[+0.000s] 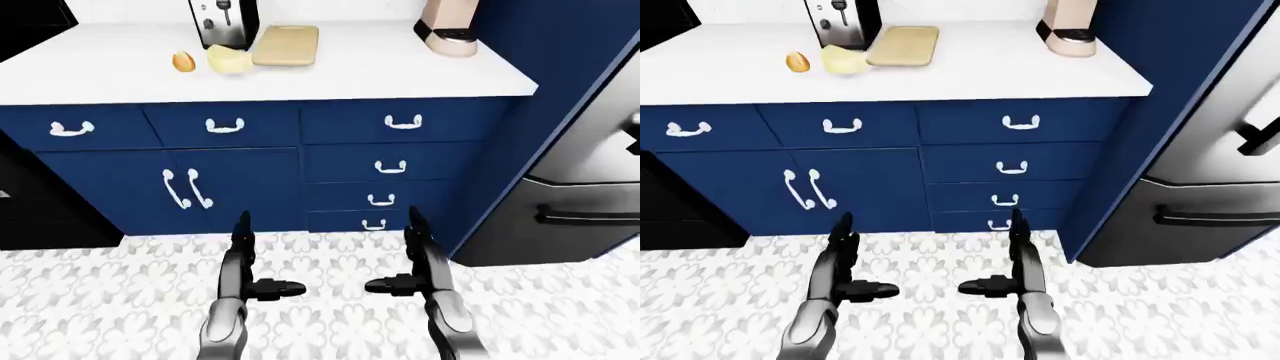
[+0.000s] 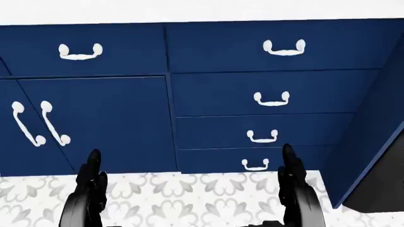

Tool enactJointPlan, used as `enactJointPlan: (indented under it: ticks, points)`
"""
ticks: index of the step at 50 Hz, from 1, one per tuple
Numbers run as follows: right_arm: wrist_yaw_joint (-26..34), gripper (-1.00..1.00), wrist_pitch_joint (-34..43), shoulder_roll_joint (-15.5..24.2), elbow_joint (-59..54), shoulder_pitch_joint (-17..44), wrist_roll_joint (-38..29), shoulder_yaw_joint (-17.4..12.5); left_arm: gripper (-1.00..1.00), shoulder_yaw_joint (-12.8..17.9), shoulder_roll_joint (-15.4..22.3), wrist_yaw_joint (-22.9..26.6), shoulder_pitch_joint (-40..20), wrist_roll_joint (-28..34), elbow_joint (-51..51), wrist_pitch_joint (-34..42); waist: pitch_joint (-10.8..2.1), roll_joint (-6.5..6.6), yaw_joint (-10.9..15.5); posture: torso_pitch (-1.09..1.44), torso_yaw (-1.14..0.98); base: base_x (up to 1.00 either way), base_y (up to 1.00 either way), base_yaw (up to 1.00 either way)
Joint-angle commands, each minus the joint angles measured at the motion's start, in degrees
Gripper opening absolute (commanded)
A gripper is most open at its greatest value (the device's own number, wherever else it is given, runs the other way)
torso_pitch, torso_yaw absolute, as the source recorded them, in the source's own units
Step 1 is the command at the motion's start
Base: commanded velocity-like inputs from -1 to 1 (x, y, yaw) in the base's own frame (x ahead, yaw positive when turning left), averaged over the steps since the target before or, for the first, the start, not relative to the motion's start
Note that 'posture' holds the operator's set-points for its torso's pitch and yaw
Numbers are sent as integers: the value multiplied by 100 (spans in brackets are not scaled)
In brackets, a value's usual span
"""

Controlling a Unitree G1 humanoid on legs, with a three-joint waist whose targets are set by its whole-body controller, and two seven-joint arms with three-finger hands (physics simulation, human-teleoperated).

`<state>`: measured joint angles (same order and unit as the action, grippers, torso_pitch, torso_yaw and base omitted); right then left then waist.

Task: Place the bread and cheese on the cutting board.

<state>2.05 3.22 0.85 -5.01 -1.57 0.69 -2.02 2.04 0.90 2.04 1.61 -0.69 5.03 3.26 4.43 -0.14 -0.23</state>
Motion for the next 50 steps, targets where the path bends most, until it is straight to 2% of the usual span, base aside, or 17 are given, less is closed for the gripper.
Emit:
enactJointPlan:
  ticks: [1, 2, 3, 4, 5, 7, 8, 9, 11, 13, 15, 20, 23, 27, 38, 43, 50]
  points:
    - [44, 100, -372, 41, 462, 151, -25, 22, 100, 89, -55, -37, -202, -241, -605, -499, -5, -45, -12, 0, 0, 0, 0, 0]
    - [16, 100, -424, 35, 411, 178, -57, 13, 100, -58, 4, 91, -153, -62, -610, -804, -204, -45, 12, 0, 0, 0, 0, 0]
    - [27, 100, -432, 37, 397, 169, -99, 37, 100, -39, -20, 60, -135, -102, -672, -747, -355, -10, 43, 0, 0, 0, 0, 0]
    - [46, 100, -525, 48, 306, 155, -191, 78, 100, -28, -22, 72, -137, -159, -779, -671, -300, -11, 44, 0, 0, 0, 0, 0]
    - [-84, 100, -453, 35, 245, 235, -271, 44, 100, 68, -91, 13, -159, -437, -904, -489, -98, -46, 31, 0, 0, 0, 0, 0]
    - [-180, 100, -201, 37, 251, 350, -325, 20, 100, 107, -44, -45, -186, -563, -978, -183, -403, -56, 39, 0, 0, 0, 0, 0]
    - [-221, 100, -175, 41, 289, 410, -342, 8, 100, 88, -14, 11, -170, -581, -1002, -139, -435, -54, 45, 0, 0, 0, 0, 0]
    - [-187, 100, -101, 6, 402, 424, -215, -3, 100, -35, 82, 67, -115, -245, -1057, -276, -429, -48, 49, 0, 0, 0, 0, 0]
    - [-437, 100, -340, 28, 398, 505, -364, -65, 100, 50, 99, 23, -248, -222, -1446, 185, -437, -27, 48, 0, 0, 0, 0, 0]
    - [-357, 100, -443, 106, 533, 530, -507, 2, 100, 204, 97, -33, -432, -305, -1625, 314, -461, -13, 50, 0, 0, 0, 0, 0]
    - [-149, 100, 32, 163, 970, 617, -423, -38, 100, 313, 192, 16, -614, -363, -1790, 379, -477, -11, 58, 0, 0, 0, 0, 0]
    - [67, 100, 799, 360, 1493, 1027, -167, -403, 100, 602, 482, 11, -955, -316, -1947, 746, -507, -13, 48, 0, 0, 0, 0, 0]
    - [105, 100, 627, 455, 1259, 1142, 0, -577, 100, 745, 558, 79, -1082, -383, -2102, 1071, -527, -5, 46, 0, 0, 0, 0, 0]
    - [118, 100, 1012, 734, 1453, 1491, 292, -884, 100, 1072, 724, 25, -1458, -845, -2293, 1521, -559, -13, 49, 0, 0, 0, 0, 0]
    - [61, 100, 1994, 1582, 2005, 2403, 793, -1476, 100, 1529, 1522, 22, -2246, -1033, -2496, 2100, -446, -13, 42, 0, 0, 0, 0, 0]
    - [87, 100, 2075, 1955, 2035, 2716, 965, -1666, 100, 1841, 1983, -216, -2719, -1267, -2652, 2569, -417, -14, 39, 0, 0, 0, 0, 0]
    - [61, 100, 2298, 2568, 1914, 3203, 1246, -1977, 100, 1988, 2621, -245, -3115, -1385, -2789, 2792, -358, -6, 36, 0, 0, 0, 0, 0]
